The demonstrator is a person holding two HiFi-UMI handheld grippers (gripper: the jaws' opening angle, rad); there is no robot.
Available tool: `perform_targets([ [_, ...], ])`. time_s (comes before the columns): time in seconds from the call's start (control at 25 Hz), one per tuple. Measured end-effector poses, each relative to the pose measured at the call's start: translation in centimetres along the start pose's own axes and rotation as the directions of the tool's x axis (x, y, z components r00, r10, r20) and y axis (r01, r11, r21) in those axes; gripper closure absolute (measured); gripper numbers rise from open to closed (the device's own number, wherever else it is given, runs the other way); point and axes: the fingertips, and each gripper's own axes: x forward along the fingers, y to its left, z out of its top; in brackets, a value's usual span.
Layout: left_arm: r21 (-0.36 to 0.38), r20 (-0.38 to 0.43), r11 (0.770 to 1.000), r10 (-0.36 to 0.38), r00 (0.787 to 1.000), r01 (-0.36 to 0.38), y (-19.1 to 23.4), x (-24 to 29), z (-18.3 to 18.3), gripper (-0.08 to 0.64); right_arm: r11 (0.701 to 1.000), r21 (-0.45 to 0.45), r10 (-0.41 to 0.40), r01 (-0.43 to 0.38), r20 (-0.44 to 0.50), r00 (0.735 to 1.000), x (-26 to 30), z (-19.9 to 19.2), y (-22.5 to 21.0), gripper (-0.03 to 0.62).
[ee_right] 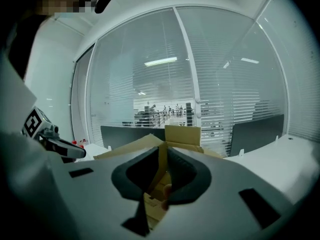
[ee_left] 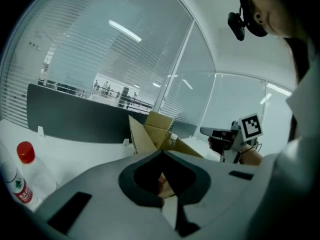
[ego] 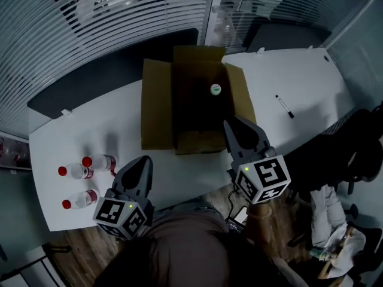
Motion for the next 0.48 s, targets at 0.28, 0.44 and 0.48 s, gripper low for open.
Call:
perform_targets([
  [0.28,0.000,-0.008,1.000,-0.014,1.000,0.014,2.4,1.7,0.8,0.552,0.999,-0.033,-0.038,0.037,-0.033,0.999,2.9,0.6,-2.1,0.541],
  [0.44,-0.012,-0.015,1.000,-0.001,1.000,0.001,4.3,2.1,0.9,0.551,0.998,-0.049,-0.046,0.043,-0.071,0.996,4.8,0.5,-2.9,0.503],
  [0.48,-0.023,-0.023,1.000,0.001,1.000,-0.002,4.6,2.2,0.9,0.552,0.998,-0.054,-0.047,0.043,-0.081,0.996,5.3,0.5,-3.1,0.499],
])
